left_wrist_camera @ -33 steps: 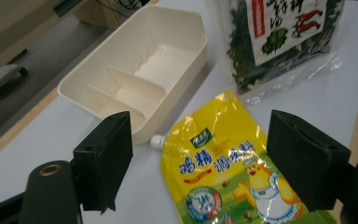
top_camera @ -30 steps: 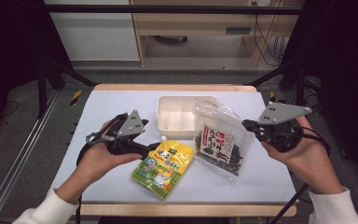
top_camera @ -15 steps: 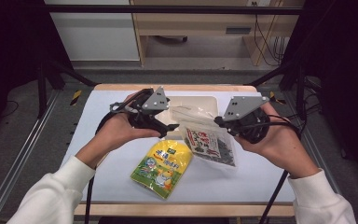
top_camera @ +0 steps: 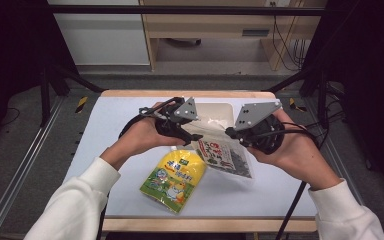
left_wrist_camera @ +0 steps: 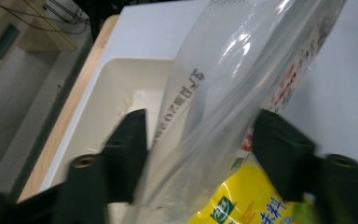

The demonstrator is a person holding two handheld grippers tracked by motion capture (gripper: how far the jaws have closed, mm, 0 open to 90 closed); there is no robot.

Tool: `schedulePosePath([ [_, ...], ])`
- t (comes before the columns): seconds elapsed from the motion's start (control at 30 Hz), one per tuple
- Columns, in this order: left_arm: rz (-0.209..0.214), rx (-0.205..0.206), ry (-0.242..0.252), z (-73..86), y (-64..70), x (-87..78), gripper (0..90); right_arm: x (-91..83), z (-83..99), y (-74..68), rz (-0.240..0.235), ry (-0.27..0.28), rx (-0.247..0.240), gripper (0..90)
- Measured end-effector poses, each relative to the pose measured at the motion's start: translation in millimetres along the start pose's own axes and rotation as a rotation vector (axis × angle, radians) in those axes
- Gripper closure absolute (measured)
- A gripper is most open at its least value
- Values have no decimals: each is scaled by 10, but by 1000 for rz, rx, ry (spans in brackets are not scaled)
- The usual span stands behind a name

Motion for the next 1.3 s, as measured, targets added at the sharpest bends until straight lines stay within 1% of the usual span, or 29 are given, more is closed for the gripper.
schedulePosePath([
  [0.03, -1, 6, -10, 2, 0, -1, 469, 1, 4, 4, 2, -7, -1, 890],
  [0.07, -1, 6, -10, 2, 0, -1, 506, 1, 4, 4, 2, -7, -1, 890],
  [0.1, 0, 8, -7, 2, 2, -5, 548, -1, 19, 19, 2, -21, 10, 884],
  [0.13, 18, 13, 1, 4, 17, -5, 574, -2, 29, 31, 1, -28, 13, 875],
  [0.17, 26, 18, 8, 3, 29, -3, 594, -1, 40, 39, -5, -37, 17, 860],
  [0.23, 27, 23, 14, 0, 39, -1, 616, 8, 52, 60, 10, -63, 16, 819],
  [0.27, 30, 27, 22, -15, 69, 3, 626, 18, 51, 64, 10, -74, 16, 785],
  [0.3, 30, 27, 22, -15, 69, 3, 631, 32, 47, 62, 7, -89, 8, 758],
  [0.37, 35, 39, 27, -37, 91, 1, 639, 80, 23, 58, 7, -117, -18, 685],
  [0.4, 35, 39, 27, -37, 91, 1, 642, 80, 23, 58, 7, -117, -18, 685],
  [0.43, 38, 39, 28, -43, 96, 1, 642, 107, 5, 59, 13, -132, -25, 659],
  [0.47, 43, 38, 34, -54, 109, 3, 646, 180, -37, 75, 11, -160, -34, 648],
  [0.57, 48, 36, 37, -65, 124, 5, 652, 275, -74, 89, -5, -191, -39, 662],
  [0.67, 48, 33, 37, -59, 123, 4, 653, 339, -110, 99, -3, -220, -41, 754],
  [0.73, 51, 28, 44, -46, 117, 2, 649, 338, -120, 100, -19, -228, -37, 809],
  [0.8, 49, 22, 50, -40, 114, 3, 642, 338, -120, 95, -28, -228, -36, 826],
  [0.83, 47, 14, 54, -40, 111, 3, 596, 332, -119, 81, -46, -225, -39, 849],
  [0.87, 52, 3, 64, -39, 112, 0, 588, 331, -117, 79, -50, -222, -37, 851],
  [0.97, 52, -2, 65, -46, 116, 3, 579, 326, -105, 74, -54, -219, -34, 853],
  [1.3, 60, -4, 66, -60, 119, 5, 580, 316, -86, 69, -50, -215, -37, 855],
])
Point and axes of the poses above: each handheld gripper's, and its own axes: x roughly forward along the jaws, z roughly out of its underside, y roughly to its right, the point moved 4 cm from there along x, roughly forward along the jaws, and after that the axes turned 15 degrees about -y, right-handed, at the moved point
